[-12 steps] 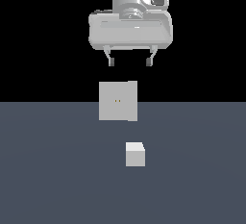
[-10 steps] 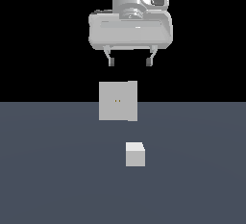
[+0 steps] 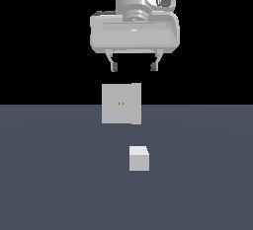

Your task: Plug the charger into the wall socket.

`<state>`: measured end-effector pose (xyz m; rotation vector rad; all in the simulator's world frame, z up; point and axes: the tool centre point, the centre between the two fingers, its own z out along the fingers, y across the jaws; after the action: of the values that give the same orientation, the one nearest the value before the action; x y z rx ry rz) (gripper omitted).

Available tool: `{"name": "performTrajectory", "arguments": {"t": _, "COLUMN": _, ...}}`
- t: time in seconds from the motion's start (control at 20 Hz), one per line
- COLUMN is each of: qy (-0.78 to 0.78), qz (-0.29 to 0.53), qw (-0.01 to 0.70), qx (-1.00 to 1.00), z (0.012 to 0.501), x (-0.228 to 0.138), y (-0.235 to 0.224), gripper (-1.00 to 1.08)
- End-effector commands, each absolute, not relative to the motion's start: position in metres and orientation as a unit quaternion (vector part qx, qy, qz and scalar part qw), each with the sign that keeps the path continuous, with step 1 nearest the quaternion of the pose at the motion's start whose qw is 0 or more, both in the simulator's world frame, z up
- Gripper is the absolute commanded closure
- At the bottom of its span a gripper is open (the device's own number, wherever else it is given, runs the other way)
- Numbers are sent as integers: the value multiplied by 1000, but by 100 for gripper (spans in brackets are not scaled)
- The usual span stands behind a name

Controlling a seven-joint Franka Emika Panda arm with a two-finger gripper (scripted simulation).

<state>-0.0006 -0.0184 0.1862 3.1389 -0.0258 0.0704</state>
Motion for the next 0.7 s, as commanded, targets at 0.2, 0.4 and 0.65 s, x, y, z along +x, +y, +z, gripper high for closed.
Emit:
{"name": "performTrajectory", "arguments": {"t": 0.2, "qy": -8, "qz": 35, "qw": 1, "qx": 999, "z": 166, "x": -19, "y": -19, "gripper": -92}}
{"name": "performTrajectory", "arguments": {"t": 0.4, "qy": -7, "qz": 46, "qw": 1, "qx": 999, "z": 149, "x": -34, "y": -19, "gripper": -92}}
{"name": "performTrajectory", "arguments": {"t": 0.65, "qy": -6, "qz": 61, "qw": 1, "qx": 998, "z": 124, "x": -54, "y": -19, "gripper": -92}}
